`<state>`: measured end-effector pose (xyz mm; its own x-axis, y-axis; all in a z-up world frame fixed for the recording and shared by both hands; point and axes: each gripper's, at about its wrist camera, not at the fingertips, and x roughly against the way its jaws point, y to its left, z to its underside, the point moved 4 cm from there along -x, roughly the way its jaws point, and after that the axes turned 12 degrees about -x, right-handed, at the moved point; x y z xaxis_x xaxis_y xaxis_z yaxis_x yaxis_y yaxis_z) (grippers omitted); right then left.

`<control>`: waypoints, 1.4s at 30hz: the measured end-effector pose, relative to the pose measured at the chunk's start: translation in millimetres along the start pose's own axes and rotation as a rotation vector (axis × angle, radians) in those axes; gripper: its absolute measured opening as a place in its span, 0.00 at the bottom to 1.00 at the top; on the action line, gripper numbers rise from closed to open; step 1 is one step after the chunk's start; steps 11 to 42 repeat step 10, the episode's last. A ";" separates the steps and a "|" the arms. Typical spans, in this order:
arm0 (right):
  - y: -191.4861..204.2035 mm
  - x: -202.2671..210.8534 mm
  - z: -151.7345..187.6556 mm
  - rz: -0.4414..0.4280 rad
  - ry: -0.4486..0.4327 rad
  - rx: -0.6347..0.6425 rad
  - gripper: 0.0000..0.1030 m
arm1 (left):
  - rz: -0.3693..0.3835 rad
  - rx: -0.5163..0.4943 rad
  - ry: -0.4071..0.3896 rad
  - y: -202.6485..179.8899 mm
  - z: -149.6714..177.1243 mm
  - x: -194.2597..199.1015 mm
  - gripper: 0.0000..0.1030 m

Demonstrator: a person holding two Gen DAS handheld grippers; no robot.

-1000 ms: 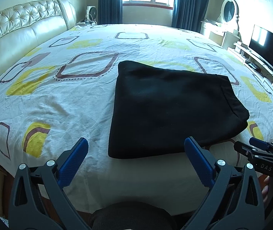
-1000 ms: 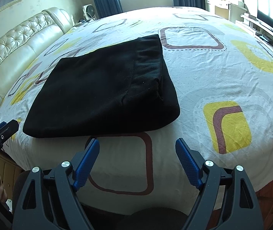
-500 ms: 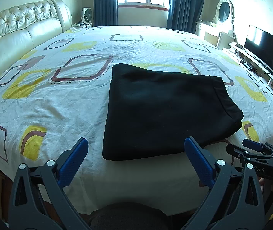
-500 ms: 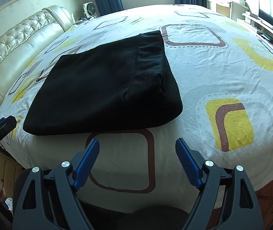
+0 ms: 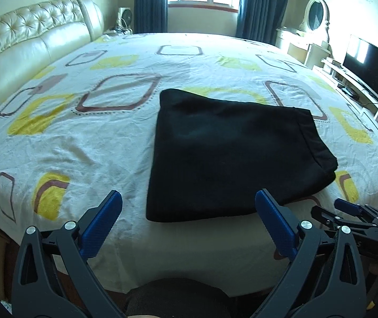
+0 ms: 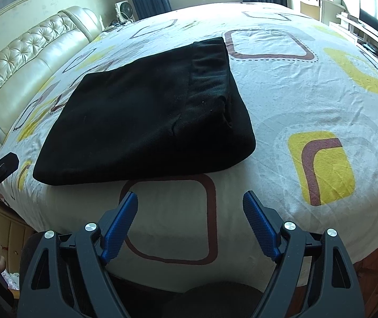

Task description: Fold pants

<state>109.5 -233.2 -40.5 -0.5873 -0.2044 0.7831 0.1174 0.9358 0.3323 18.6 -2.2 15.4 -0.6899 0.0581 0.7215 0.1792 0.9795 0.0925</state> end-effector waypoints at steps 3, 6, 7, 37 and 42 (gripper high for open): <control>0.8 3.4 -1.8 -0.020 0.010 -0.006 0.78 | -0.012 -0.019 -0.050 7.2 -10.7 2.7 0.98; 2.3 12.7 -16.3 -0.063 0.013 -0.015 0.78 | -0.016 -0.026 -0.038 33.2 -26.7 -9.6 0.98; 1.4 17.4 -25.3 -0.073 -0.006 -0.019 0.78 | -0.022 -0.019 -0.022 47.9 -32.2 -18.8 0.98; -6.2 26.7 -65.7 -0.083 -0.077 -0.031 0.78 | -0.121 0.030 0.013 105.7 -48.8 -53.9 0.98; -6.2 26.7 -65.7 -0.083 -0.077 -0.031 0.78 | -0.121 0.030 0.013 105.7 -48.8 -53.9 0.98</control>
